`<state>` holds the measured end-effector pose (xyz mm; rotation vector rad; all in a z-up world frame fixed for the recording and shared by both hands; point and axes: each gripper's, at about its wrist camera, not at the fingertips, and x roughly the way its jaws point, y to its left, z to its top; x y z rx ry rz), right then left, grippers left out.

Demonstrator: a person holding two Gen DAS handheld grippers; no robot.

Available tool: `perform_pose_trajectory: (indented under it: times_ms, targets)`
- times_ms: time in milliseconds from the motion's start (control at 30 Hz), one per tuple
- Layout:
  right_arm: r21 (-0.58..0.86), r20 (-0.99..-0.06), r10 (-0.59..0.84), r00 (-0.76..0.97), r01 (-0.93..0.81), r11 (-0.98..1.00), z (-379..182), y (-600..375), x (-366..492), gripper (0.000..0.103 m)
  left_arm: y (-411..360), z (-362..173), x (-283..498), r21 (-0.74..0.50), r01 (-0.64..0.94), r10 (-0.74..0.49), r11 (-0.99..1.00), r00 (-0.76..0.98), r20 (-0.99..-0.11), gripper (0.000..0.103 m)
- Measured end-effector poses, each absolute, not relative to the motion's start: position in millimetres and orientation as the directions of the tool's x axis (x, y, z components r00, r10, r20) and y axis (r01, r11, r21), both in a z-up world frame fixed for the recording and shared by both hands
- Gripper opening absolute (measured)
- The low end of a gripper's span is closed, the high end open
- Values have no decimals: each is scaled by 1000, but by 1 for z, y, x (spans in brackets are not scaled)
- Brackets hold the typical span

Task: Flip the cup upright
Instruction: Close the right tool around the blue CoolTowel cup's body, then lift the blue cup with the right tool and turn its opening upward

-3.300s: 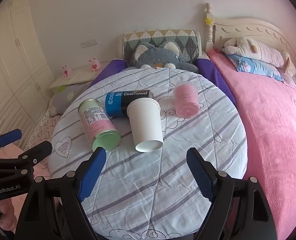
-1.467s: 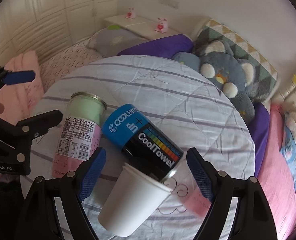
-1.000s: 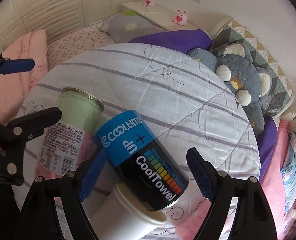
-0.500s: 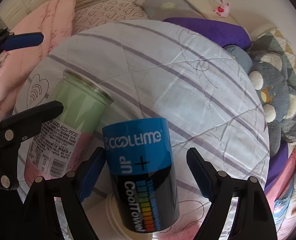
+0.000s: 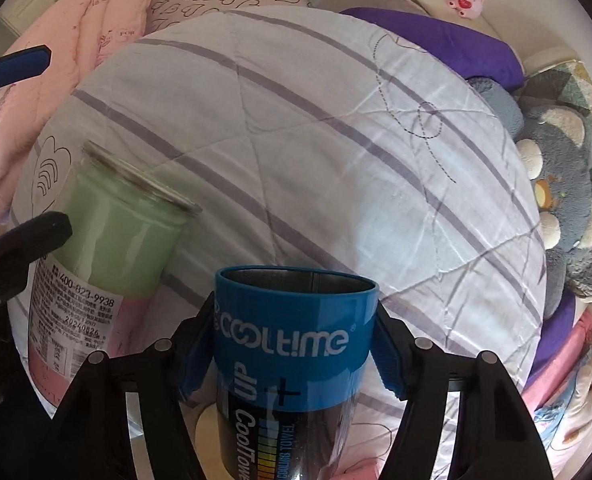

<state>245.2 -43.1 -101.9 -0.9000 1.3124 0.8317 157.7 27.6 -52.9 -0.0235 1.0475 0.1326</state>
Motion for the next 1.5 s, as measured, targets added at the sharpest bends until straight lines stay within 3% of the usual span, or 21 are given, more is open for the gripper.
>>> perform_pose_trajectory:
  times_ms: [533, 967, 1300, 1500]
  targets:
    - [-98, -961, 146, 236, -782, 615, -31, -62, 232, 67, 30, -22, 123, 25, -96, 74, 995, 559, -826, 101]
    - [-116, -900, 219, 377, -691, 714, 41, -83, 140, 67, 37, 6, 54, 17, -34, 34, 999, 626, -779, 101]
    - [-24, -942, 199, 270, -647, 762, 2, -99, 31, 67, 33, -4, 4, 16, 53, -20, 998, 625, -780, 101]
    - [-46, -974, 110, 197, -650, 758, -41, -87, 20, 67, 37, -11, -5, 11, 47, -20, 999, 617, -787, 101]
